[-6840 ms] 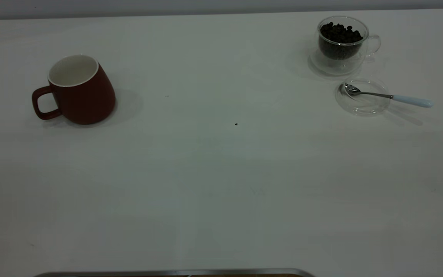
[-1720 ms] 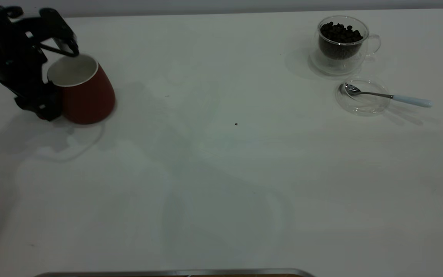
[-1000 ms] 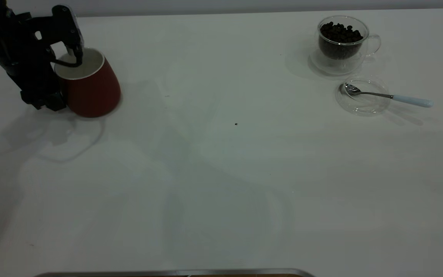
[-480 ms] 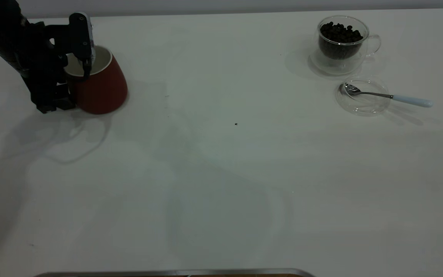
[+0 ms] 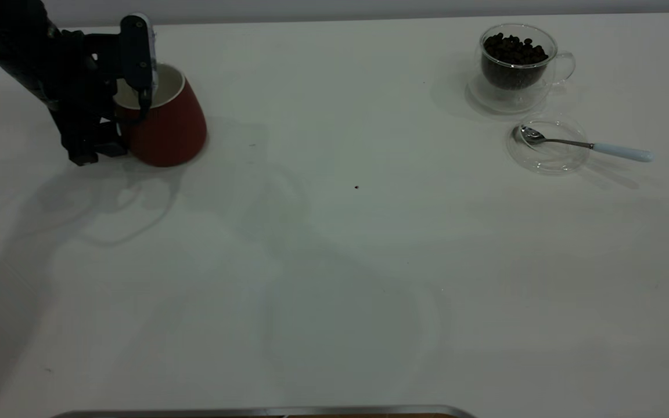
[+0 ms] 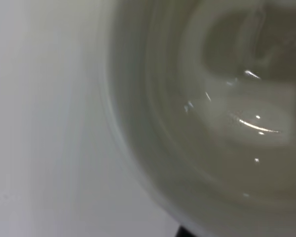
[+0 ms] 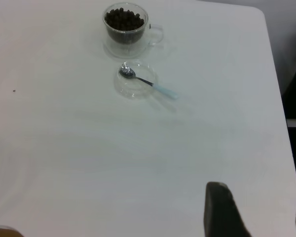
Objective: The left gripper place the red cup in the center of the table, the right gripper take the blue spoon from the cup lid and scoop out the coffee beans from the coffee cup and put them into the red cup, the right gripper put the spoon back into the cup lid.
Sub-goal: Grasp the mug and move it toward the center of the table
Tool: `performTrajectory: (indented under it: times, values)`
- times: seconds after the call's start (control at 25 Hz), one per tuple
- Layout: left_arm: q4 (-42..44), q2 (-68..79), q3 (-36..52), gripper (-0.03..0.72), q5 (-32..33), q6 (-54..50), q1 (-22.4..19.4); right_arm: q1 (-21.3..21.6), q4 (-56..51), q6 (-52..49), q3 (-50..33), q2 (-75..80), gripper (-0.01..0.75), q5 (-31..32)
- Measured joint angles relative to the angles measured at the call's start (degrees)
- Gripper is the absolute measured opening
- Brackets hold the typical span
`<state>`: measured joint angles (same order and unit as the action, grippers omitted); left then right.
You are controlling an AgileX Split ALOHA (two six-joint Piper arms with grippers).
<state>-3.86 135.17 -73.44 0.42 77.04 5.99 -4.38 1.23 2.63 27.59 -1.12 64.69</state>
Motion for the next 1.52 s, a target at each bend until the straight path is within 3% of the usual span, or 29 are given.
performTrajectory:
  times: [0.64, 1.52]
  values:
    - [1.58, 0.00, 0.00, 0.590, -1.45, -0.23, 5.52, 0.00, 0.00, 0.00, 0.00, 0.00, 0.402, 0.00]
    - [1.88, 2.00, 0.00, 0.590, -8.51, -8.99, 12.07, 0.00, 0.00, 0.00, 0.00, 0.00, 0.402, 0.00]
